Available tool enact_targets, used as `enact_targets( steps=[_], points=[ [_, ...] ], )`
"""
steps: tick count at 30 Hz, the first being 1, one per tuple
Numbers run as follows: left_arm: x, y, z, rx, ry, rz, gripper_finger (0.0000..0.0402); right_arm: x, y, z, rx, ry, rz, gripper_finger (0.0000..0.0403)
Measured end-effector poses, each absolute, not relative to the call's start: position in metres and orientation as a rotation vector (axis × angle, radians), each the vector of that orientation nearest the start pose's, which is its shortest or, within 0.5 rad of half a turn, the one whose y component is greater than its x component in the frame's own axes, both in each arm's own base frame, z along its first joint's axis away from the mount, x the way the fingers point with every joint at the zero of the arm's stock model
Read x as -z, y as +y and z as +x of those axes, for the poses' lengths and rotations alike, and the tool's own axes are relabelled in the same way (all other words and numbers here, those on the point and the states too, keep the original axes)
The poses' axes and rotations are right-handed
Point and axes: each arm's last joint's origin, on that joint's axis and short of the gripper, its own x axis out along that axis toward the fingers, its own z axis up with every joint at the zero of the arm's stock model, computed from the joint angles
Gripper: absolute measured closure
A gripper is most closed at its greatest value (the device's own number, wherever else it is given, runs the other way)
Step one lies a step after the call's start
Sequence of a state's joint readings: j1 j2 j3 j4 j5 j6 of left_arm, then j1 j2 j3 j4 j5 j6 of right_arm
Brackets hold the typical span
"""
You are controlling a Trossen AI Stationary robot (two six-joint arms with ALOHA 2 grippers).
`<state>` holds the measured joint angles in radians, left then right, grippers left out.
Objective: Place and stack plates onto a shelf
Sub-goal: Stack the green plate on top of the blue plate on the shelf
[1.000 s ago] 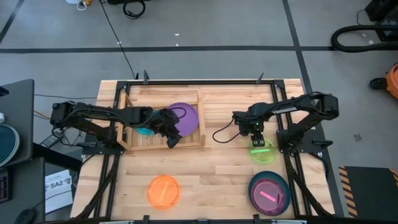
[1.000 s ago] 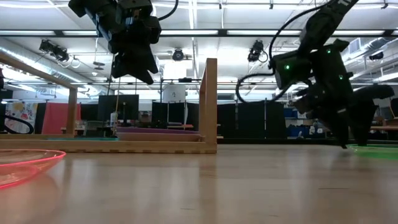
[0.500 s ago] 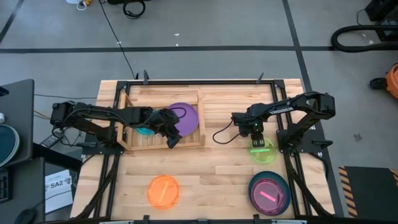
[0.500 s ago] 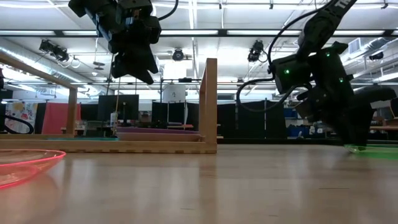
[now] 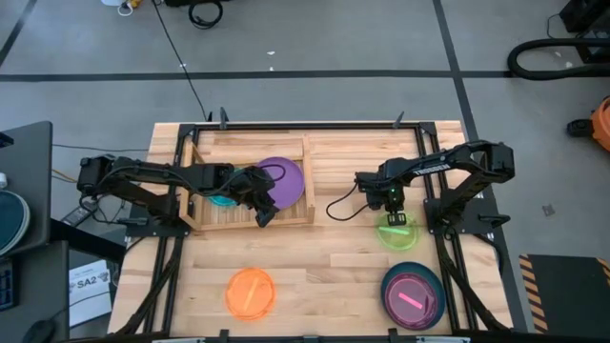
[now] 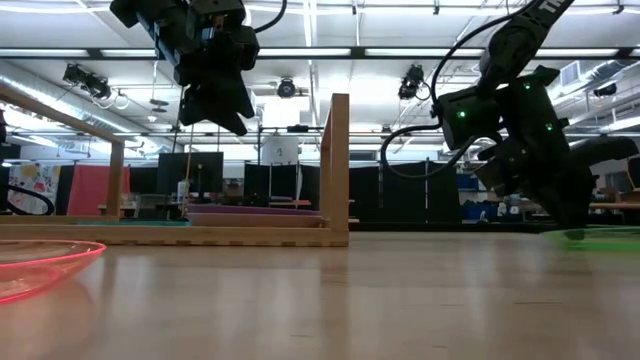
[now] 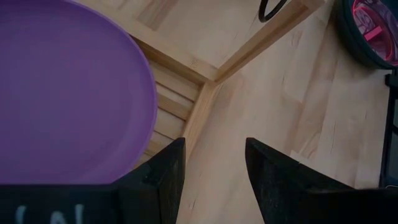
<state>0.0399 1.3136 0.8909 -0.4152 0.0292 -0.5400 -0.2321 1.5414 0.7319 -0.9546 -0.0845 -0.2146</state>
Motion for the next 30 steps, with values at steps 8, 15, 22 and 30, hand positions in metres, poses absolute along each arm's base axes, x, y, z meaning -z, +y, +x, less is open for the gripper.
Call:
enact_targets(
  steps=[8,15,22,30],
  points=[
    [-0.241,0.010,0.265,-0.237,0.815,-0.536,0.0230,-0.137,-0.045,0.201,-0.078,1.737,0.121,0.0396],
    [-0.241,0.010,0.265,-0.239,0.814,-0.535,0.0230,-0.137,-0.045,0.201,-0.077,1.737,0.120,0.0395],
    [-0.241,0.010,0.265,-0.239,0.814,-0.535,0.0230,-0.144,-0.047,0.207,-0.056,1.736,0.094,0.0395],
    [-0.241,0.010,0.265,-0.239,0.814,-0.535,0.0230,-0.185,-0.058,0.219,-0.021,1.658,0.045,0.0396]
  ],
)
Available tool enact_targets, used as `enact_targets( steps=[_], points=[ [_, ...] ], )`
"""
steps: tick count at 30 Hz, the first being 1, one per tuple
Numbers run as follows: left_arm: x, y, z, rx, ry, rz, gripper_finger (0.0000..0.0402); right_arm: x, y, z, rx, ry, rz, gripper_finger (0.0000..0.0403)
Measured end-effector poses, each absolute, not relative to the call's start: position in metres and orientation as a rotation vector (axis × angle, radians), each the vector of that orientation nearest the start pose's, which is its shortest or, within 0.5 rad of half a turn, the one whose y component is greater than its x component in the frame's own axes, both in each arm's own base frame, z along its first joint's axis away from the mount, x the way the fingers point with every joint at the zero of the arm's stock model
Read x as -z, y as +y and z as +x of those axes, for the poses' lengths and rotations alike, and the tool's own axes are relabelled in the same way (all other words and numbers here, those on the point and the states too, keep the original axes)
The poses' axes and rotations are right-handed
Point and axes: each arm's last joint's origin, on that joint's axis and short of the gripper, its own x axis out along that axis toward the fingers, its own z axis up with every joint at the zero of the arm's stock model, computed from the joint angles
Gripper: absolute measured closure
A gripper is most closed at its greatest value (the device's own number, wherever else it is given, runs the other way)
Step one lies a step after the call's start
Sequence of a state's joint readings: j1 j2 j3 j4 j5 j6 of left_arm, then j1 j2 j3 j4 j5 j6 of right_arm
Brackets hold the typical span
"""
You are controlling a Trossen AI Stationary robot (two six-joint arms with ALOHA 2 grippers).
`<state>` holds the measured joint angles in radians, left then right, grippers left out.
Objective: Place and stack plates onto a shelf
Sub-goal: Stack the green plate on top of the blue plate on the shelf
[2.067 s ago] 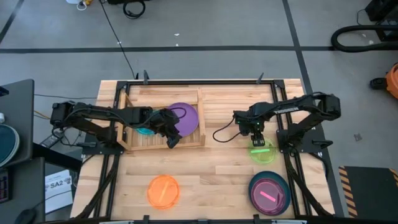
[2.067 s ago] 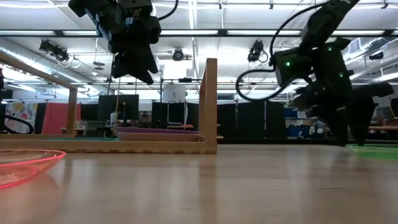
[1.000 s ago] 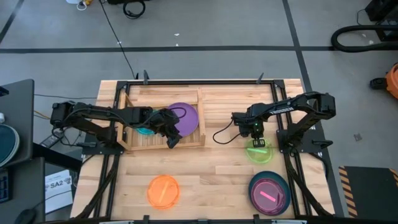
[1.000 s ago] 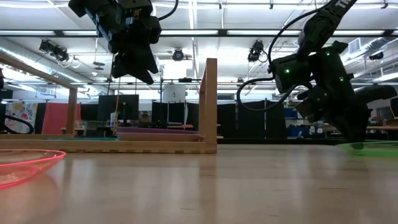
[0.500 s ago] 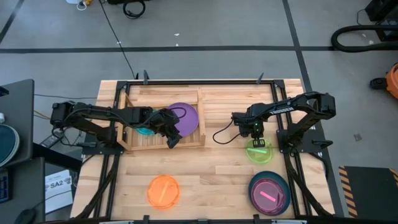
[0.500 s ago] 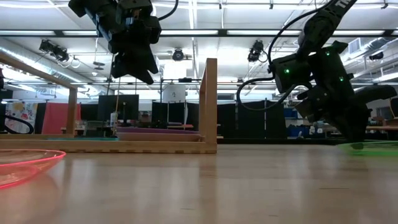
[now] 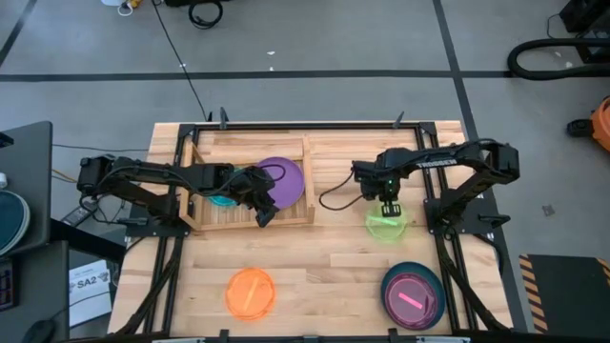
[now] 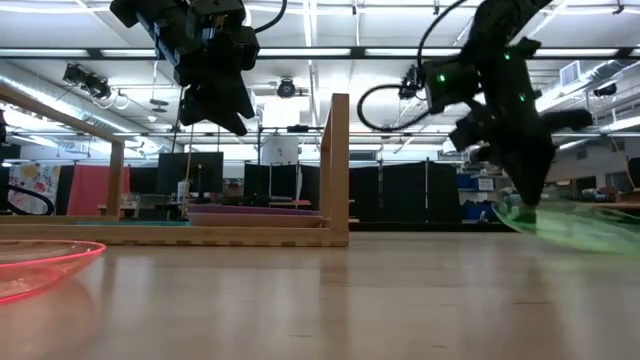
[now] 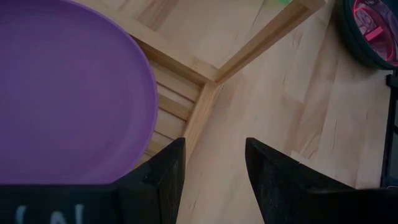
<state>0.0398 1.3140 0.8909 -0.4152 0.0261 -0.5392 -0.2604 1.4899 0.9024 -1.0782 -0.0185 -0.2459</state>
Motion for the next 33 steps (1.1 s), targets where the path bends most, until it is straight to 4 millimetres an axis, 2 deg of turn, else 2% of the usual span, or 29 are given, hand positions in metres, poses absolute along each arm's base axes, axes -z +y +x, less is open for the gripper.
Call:
enact_targets(
  steps=[8,14,19,23,33],
  points=[
    [-0.241,0.010,0.265,-0.238,0.814,-0.534,0.0230,-0.240,-0.068,0.216,0.095,1.567,-0.016,0.0396],
    [-0.242,0.011,0.267,-0.257,0.791,-0.523,0.0230,-0.288,-0.075,0.211,0.227,1.396,-0.075,0.0396],
    [-0.249,0.013,0.273,-0.296,0.680,-0.498,0.0230,-0.322,-0.080,0.206,0.375,1.235,-0.108,0.0396],
    [-0.258,0.015,0.280,-0.320,0.544,-0.479,0.0230,-0.337,-0.086,0.206,0.503,1.102,-0.106,0.0396],
    [-0.292,0.019,0.294,-0.321,0.170,-0.328,0.0230,-0.352,-0.100,0.217,0.747,0.850,-0.072,0.0395]
  ],
)
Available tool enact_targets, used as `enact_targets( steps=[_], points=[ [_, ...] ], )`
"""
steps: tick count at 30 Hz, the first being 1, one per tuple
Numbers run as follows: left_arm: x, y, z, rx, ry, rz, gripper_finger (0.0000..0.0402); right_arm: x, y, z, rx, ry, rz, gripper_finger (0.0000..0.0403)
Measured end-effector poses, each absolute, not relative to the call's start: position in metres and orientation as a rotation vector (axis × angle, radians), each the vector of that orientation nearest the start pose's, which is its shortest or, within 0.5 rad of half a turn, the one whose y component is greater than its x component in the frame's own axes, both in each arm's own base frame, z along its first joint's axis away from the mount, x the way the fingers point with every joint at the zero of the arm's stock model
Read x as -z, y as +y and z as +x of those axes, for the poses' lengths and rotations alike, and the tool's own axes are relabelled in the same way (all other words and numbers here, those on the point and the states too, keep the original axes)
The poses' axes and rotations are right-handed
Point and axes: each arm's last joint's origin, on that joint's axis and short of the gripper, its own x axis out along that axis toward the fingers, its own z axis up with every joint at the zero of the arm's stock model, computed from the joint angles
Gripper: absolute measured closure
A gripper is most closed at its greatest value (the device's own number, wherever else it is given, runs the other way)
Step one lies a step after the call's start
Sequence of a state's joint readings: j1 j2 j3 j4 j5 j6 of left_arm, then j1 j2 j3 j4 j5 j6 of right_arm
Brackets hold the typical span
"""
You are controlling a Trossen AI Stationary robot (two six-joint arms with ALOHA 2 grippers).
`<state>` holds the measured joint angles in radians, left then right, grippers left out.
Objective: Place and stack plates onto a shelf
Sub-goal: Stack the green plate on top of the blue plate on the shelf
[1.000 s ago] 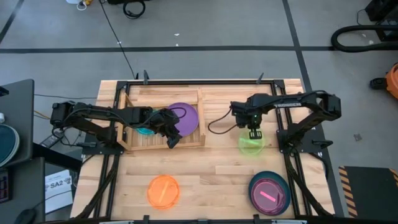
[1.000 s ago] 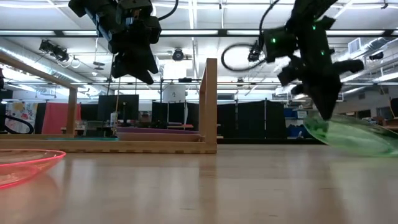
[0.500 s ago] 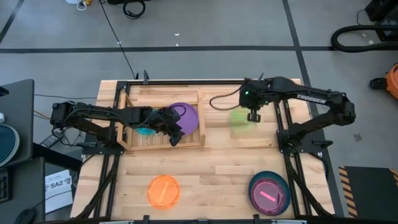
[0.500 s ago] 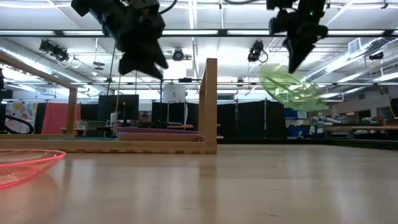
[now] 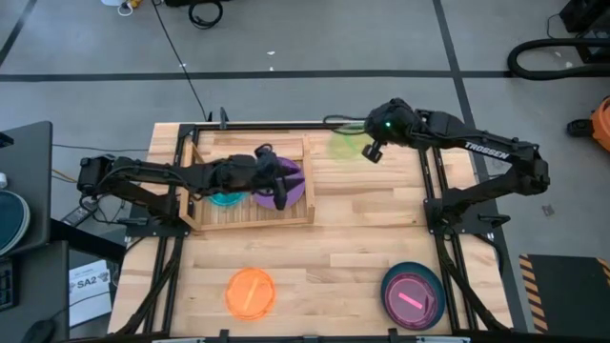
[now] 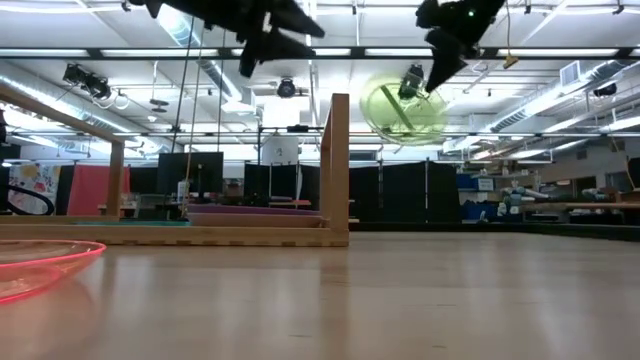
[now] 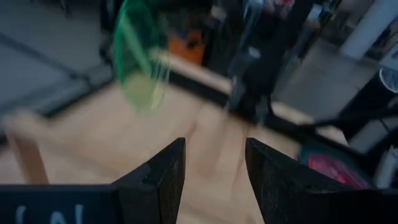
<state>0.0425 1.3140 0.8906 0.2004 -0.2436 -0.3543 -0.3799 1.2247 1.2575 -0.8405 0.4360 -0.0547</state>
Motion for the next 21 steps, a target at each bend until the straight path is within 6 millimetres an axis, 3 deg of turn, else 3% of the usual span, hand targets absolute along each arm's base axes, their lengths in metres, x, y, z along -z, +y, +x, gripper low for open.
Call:
enact_targets(
  steps=[9,16,21],
  points=[
    [-0.320,0.028,0.292,-0.622,-0.063,0.011,0.0230,-0.372,-0.106,0.231,0.815,0.546,-0.015,0.0395],
    [-0.327,0.031,0.289,-0.739,-0.050,0.227,0.0230,-0.384,-0.108,0.237,0.821,0.392,0.014,0.0395],
    [-0.328,0.033,0.288,-0.761,-0.036,0.256,0.0230,-0.388,-0.107,0.240,0.763,0.328,0.056,0.0394]
  ],
)
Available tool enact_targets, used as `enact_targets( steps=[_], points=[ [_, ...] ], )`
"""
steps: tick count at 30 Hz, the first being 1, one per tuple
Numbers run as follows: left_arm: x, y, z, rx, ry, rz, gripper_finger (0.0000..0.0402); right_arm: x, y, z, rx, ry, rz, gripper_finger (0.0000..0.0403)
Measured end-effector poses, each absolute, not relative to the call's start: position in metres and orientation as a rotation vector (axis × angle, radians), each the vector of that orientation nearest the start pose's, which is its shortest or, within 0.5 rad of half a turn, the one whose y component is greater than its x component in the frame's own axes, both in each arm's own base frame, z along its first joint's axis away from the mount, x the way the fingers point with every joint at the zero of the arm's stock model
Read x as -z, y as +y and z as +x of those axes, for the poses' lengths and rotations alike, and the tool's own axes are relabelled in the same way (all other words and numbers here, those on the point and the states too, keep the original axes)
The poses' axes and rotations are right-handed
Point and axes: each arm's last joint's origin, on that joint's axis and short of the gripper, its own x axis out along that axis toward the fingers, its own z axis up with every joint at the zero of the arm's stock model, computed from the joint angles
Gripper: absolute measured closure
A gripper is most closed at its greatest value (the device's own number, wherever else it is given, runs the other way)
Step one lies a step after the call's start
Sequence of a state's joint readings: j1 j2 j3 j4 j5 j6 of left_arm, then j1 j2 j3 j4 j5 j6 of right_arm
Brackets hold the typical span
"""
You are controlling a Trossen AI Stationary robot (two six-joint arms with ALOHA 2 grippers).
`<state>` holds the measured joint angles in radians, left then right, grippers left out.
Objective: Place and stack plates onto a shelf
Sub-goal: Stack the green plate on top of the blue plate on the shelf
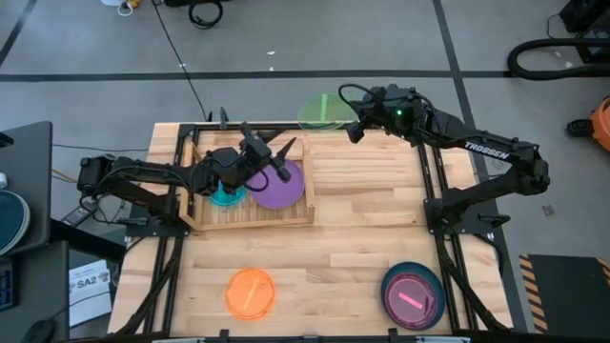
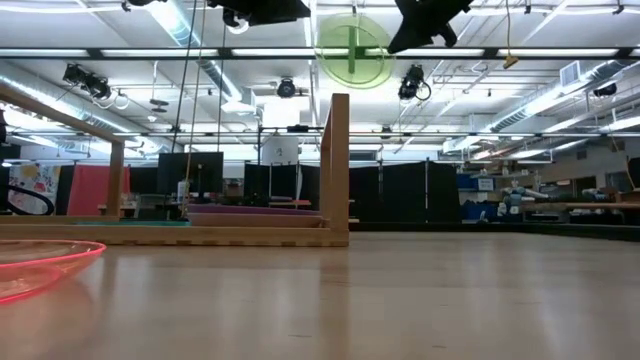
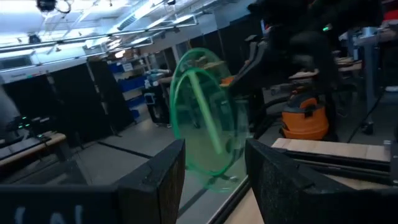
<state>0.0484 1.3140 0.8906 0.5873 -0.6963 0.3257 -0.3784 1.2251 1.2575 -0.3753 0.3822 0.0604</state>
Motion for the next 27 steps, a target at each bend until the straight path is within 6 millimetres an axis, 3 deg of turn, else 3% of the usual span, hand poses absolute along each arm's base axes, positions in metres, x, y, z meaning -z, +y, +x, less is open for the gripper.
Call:
enact_targets(
  steps=[10,27],
  points=[
    [-0.328,0.048,0.286,-0.832,-0.046,0.211,0.0230,-0.392,-0.093,0.248,0.696,0.272,0.064,0.0394],
    [-0.328,0.044,0.287,-0.802,-0.084,0.133,0.0230,-0.394,-0.084,0.251,0.703,0.252,0.055,0.0394]
  ],
)
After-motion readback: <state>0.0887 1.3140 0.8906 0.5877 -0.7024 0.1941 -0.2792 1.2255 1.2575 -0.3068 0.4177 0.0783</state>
